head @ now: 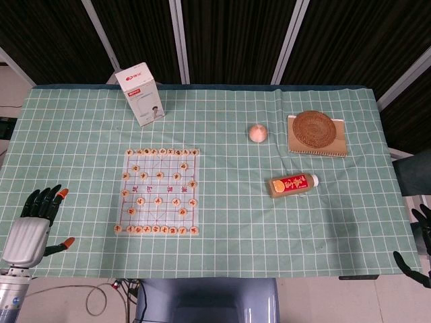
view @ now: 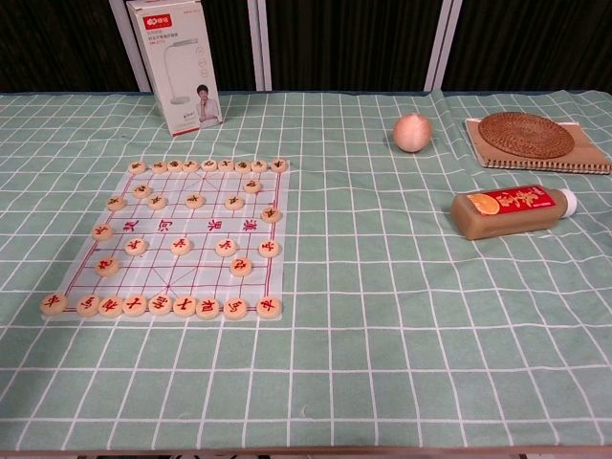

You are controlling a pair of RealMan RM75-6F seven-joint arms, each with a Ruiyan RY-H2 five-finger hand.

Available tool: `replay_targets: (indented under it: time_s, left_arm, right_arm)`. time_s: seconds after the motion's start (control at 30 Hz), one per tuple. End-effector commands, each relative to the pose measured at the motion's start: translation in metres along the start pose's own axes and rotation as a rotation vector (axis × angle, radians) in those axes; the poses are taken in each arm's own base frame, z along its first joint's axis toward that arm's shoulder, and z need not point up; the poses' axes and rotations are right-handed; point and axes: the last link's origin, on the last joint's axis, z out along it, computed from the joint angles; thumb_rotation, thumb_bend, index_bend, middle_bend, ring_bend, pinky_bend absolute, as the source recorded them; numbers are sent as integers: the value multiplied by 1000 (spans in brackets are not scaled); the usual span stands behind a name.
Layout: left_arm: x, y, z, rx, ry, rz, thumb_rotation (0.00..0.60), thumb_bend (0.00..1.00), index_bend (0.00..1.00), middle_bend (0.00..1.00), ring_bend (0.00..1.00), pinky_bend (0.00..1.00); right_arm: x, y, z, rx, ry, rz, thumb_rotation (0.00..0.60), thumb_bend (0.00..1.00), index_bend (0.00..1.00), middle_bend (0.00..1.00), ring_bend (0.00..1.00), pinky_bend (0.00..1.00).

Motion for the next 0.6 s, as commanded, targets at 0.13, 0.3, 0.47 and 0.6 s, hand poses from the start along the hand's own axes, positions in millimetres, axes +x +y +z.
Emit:
replay_targets:
  time_s: [0.13, 0.3, 0.47, 0.6]
  left_arm:
    - [0, 0, 0, 0, 1, 3, 600, 24, 0, 0, 0, 0]
    - [1, 0, 0, -6, 8, 2, 600, 24, 0, 0, 0, 0]
    - [0, 0, 1, -11, 8, 5, 600, 24, 0, 0, 0, 0]
    - [-1, 1, 3, -13, 2, 7, 600, 24, 0, 0, 0, 0]
  right_arm:
    - [0, 0, 0, 0, 0, -1, 600, 369, 0, 0, 0, 0]
    - [0, 0, 0, -2, -1, -1, 600, 369, 0, 0, 0, 0]
    - [0, 0, 0, -4, -2, -1, 600, 369, 0, 0, 0, 0]
    - [-1, 1, 1, -10, -2, -6, 600, 369, 0, 0, 0, 0]
